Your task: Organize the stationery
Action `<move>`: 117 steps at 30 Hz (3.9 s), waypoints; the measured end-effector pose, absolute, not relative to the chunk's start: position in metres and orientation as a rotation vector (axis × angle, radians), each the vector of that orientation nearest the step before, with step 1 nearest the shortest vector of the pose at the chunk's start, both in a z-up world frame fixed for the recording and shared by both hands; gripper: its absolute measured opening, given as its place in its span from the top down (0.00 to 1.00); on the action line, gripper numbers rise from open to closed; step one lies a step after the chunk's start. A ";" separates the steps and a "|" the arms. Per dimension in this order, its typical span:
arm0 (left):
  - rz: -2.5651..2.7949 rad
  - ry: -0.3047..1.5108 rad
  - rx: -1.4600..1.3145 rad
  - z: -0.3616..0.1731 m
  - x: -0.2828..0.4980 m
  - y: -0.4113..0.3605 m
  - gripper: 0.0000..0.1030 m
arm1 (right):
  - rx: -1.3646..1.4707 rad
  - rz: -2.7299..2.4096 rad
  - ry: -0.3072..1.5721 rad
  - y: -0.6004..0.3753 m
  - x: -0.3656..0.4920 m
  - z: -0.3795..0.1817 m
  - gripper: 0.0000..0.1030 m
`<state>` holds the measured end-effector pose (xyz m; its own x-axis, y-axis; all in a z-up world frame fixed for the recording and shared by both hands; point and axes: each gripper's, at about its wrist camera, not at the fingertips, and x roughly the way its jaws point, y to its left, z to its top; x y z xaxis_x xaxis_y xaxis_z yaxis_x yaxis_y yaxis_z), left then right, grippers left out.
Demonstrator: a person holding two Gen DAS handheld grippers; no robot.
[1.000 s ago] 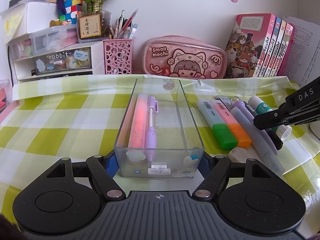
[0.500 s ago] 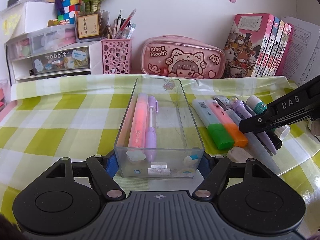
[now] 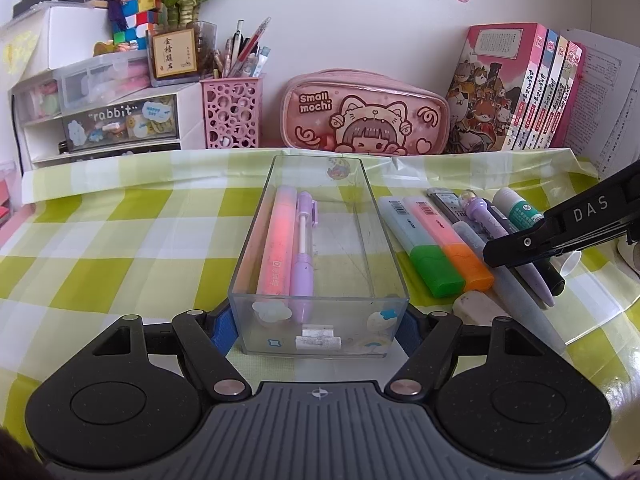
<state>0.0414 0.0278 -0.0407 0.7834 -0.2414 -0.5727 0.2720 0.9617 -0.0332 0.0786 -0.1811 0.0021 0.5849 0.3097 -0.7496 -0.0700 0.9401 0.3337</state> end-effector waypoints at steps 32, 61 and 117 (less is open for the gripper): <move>-0.279 0.613 0.056 -0.041 0.042 0.028 0.29 | 0.257 0.200 0.926 -0.172 0.086 0.017 0.73; -0.285 0.612 0.051 -0.041 0.043 0.028 0.29 | 0.560 0.154 1.083 -0.109 0.178 0.032 0.73; -0.169 0.606 0.052 -0.040 0.041 0.028 0.29 | 0.329 0.105 0.804 -0.191 0.069 0.010 0.45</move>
<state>0.0412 0.0277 -0.0395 0.8087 -0.1431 -0.5706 0.1736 0.9848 -0.0009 0.0689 -0.1907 0.0099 0.6918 0.2160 -0.6890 0.0321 0.9441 0.3282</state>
